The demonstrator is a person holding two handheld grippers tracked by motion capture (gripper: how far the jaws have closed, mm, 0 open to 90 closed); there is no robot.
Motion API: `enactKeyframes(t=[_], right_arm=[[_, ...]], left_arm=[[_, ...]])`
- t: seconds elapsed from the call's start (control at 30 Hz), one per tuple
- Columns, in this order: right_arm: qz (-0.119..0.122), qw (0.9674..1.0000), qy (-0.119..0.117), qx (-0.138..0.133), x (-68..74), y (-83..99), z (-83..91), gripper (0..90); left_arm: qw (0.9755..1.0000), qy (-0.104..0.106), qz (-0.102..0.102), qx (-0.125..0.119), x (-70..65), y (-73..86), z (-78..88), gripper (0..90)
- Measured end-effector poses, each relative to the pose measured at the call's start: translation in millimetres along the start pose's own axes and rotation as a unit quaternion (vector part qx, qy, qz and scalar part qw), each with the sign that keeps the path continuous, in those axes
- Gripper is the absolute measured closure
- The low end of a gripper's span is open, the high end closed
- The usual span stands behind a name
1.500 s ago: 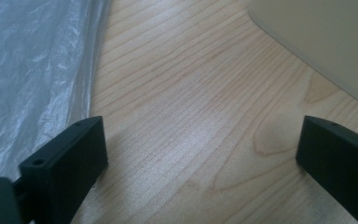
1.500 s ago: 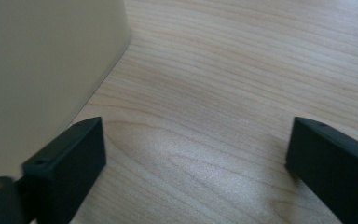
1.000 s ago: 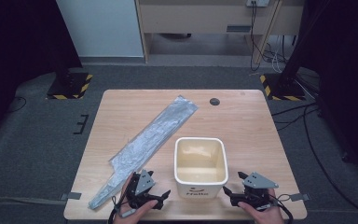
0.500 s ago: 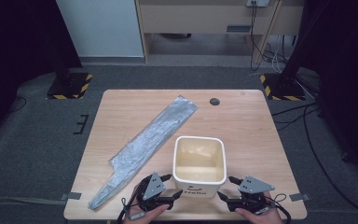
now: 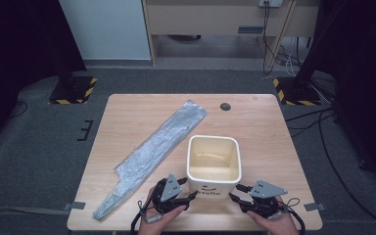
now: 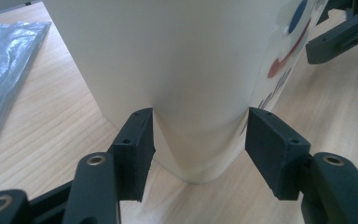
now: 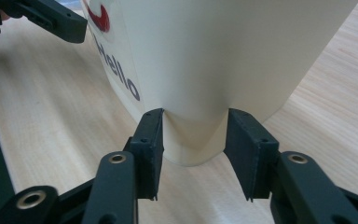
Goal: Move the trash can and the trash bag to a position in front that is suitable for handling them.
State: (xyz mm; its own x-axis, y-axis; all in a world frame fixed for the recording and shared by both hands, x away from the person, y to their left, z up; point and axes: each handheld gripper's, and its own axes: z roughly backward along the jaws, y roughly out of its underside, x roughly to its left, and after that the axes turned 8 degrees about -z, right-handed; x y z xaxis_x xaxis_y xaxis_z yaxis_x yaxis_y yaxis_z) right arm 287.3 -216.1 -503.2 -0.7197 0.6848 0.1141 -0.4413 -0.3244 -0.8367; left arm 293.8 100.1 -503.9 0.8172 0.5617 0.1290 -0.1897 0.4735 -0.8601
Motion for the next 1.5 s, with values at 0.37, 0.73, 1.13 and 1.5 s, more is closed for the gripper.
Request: enactKeyframes(t=[0.37, 0.73, 1.13, 1.5], right_arm=[[-0.025, 0.9995, 0.014, 0.011, -21.5, -11.9, -6.4, 61.0], [-0.044, 0.9985, 0.031, 0.007, -35.7, -17.1, -9.7, 60.9], [-0.030, 0.9987, 0.040, 0.010, -38.8, -25.5, -17.3, 57.5], [-0.040, 0.9985, 0.038, 0.000, -36.9, -30.2, -25.5, 59.3]], left_arm=[[0.9997, -0.016, 0.015, -0.010, 10.1, -9.2, -18.7, 45.1], [0.9995, -0.024, 0.016, -0.009, 11.4, -18.1, -28.3, 46.5], [0.9991, -0.035, 0.023, -0.008, 17.1, -20.0, -32.6, 42.0], [0.9982, -0.051, 0.032, -0.002, 24.4, -18.5, -31.6, 43.9]])
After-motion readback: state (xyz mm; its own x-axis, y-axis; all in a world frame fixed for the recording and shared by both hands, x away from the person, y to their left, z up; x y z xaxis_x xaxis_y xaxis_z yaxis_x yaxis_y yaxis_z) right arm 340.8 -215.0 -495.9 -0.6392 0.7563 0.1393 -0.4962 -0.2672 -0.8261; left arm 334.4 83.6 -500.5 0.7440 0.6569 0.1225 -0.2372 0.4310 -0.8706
